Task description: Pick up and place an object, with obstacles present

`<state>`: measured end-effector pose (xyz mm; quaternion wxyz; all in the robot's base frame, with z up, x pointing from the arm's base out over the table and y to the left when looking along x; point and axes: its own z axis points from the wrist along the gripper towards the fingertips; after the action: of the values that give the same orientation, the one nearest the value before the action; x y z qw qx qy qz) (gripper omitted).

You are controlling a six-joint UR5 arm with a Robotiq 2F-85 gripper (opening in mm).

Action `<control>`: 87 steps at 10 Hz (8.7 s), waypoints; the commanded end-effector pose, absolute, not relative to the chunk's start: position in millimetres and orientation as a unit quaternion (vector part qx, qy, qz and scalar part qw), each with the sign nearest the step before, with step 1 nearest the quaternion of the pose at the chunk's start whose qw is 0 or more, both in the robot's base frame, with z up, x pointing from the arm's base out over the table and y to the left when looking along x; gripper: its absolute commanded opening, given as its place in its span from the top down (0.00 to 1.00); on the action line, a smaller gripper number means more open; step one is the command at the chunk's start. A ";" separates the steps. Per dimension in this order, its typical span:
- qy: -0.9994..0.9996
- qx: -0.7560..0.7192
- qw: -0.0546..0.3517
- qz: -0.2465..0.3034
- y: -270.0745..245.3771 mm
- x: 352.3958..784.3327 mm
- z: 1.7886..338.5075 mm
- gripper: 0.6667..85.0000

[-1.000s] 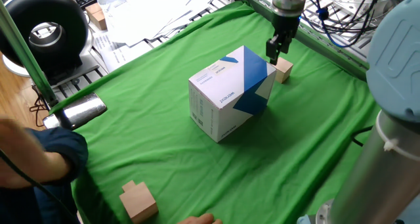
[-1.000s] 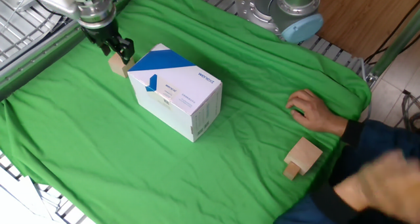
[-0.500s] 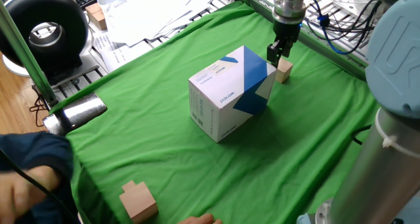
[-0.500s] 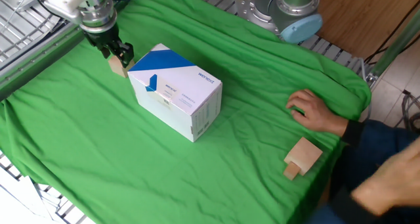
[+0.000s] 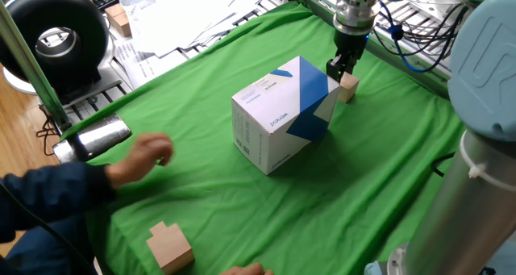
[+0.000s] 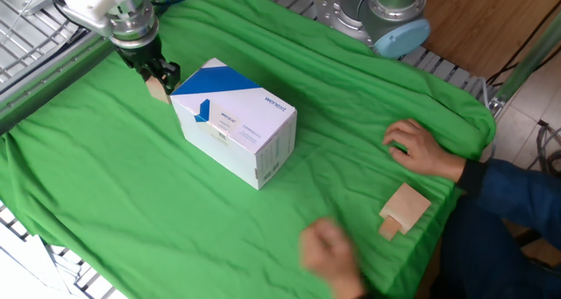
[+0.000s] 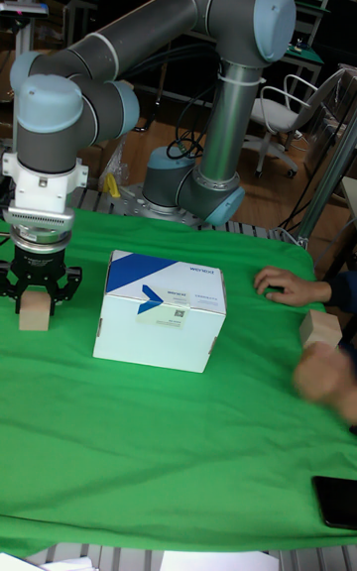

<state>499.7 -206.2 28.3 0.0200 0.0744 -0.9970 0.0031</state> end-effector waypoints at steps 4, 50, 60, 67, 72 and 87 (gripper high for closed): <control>-0.997 0.080 0.000 0.005 -206.8 512.9 28.8 0.52; -0.994 0.062 0.069 -0.058 92.2 475.9 191.8 0.99; -0.996 -0.042 0.005 -0.079 174.3 565.2 90.9 0.99; -0.999 -0.009 0.008 -0.046 158.0 564.6 78.9 0.96; -0.998 0.043 0.007 -0.048 156.8 566.4 76.8 0.49; -0.997 0.055 0.014 -0.045 151.0 566.1 86.8 0.34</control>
<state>568.3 151.8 81.0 0.0104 0.0638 -0.9969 -0.0444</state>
